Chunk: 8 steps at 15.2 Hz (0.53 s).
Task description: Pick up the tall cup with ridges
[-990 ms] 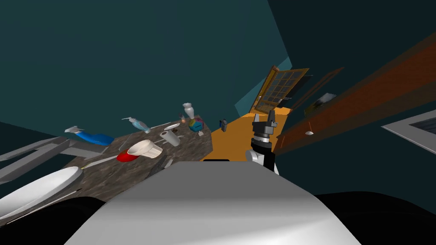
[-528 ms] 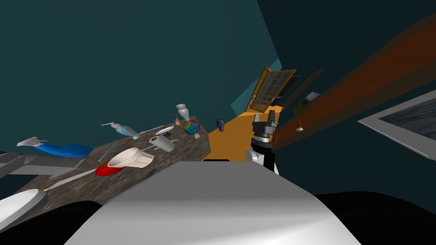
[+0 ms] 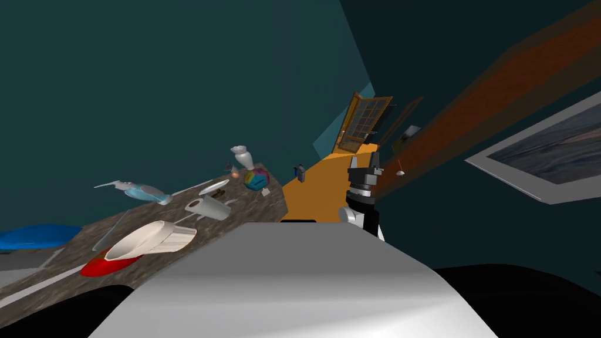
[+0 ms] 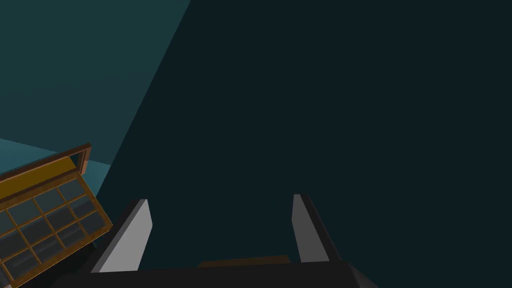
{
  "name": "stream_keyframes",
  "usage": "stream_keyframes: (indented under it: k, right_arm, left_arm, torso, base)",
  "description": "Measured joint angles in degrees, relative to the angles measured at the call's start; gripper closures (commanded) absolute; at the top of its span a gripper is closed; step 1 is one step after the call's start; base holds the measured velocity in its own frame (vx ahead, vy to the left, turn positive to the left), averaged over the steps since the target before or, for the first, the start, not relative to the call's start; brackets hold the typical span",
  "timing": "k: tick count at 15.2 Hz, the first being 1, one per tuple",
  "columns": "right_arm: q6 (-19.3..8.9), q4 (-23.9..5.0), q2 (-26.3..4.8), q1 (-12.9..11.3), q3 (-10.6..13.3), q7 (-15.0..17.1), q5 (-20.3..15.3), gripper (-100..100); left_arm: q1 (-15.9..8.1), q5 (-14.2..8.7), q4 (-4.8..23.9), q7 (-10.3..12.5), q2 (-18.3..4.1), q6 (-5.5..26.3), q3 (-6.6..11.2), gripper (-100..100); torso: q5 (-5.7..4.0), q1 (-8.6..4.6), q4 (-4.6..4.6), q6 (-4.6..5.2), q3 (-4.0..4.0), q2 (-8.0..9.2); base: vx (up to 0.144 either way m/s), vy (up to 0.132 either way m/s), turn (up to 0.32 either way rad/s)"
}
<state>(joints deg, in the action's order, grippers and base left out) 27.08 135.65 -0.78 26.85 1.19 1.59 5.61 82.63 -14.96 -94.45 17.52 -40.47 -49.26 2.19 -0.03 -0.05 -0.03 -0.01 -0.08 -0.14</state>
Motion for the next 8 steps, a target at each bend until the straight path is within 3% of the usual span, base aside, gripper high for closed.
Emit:
stream_keyframes:
  k: [8]
  right_arm:
    - [0.00, 0.00, 0.00, -0.01, 0.00, 0.00, 0.00, 0]
  left_arm:
    - [10.14, -3.32, 6.20, 4.65, -5.44, -1.69, 0.88, -100]
  torso:
    - [-0.01, -0.01, -0.01, 0.04, -0.02, -0.03]
  base:
    - [0.044, -0.004, -0.173]
